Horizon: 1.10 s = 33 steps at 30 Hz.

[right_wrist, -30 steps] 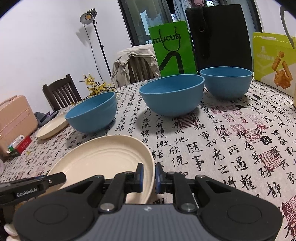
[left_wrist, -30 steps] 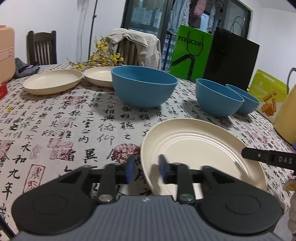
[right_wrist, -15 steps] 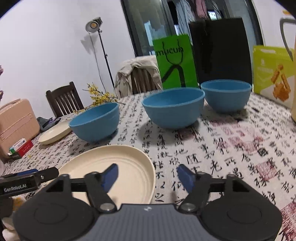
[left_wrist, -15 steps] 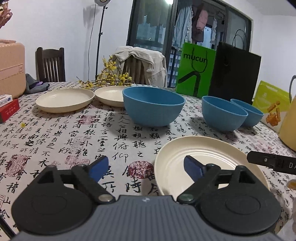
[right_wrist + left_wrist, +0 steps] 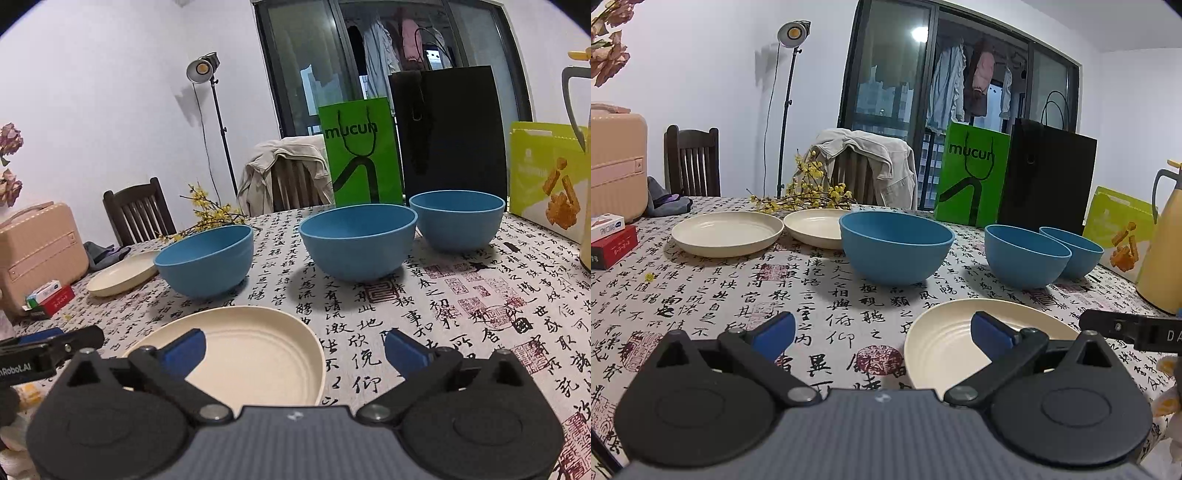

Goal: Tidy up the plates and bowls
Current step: 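Pull both open tools back away from the placed cream plates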

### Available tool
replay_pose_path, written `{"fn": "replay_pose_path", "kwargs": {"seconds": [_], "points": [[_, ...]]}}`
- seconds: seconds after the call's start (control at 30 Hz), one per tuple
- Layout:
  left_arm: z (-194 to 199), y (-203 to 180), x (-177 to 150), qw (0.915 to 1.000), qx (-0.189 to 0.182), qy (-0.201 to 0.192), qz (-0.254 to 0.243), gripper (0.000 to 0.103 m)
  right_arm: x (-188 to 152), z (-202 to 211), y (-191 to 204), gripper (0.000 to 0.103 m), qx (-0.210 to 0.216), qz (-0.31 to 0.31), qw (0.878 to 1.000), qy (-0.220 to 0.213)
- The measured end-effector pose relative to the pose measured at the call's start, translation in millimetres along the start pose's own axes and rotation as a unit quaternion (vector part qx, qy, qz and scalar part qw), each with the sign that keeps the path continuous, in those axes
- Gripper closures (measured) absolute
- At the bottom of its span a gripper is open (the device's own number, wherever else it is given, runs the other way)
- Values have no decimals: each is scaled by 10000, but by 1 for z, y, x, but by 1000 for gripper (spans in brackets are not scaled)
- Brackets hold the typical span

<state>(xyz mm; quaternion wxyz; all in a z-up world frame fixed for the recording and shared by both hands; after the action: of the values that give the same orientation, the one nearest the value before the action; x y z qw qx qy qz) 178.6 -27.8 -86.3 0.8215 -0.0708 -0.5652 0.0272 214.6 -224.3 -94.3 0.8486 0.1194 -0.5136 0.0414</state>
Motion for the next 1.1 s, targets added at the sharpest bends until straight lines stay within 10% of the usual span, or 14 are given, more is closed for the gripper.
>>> {"fn": "replay_pose_path", "kwargs": {"seconds": [1.1], "points": [[74,72,-20,9984,347,-352,288,0,-20,61,13,0,243,-348,9979,-495]]}}
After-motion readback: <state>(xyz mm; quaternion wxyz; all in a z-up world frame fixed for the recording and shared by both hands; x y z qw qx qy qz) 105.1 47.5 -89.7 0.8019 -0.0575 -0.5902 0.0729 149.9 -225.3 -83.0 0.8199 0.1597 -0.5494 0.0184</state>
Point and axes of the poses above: each gripper's, at about its wrist camera, not at the fingertips, and z roughly against the way its jaws point, y to its left, x to its top, the point moved 8 cm from there along -z, roughly the way its jaws point, and after that the axes turned 4 degrees about -x, right-handed, at the moved point
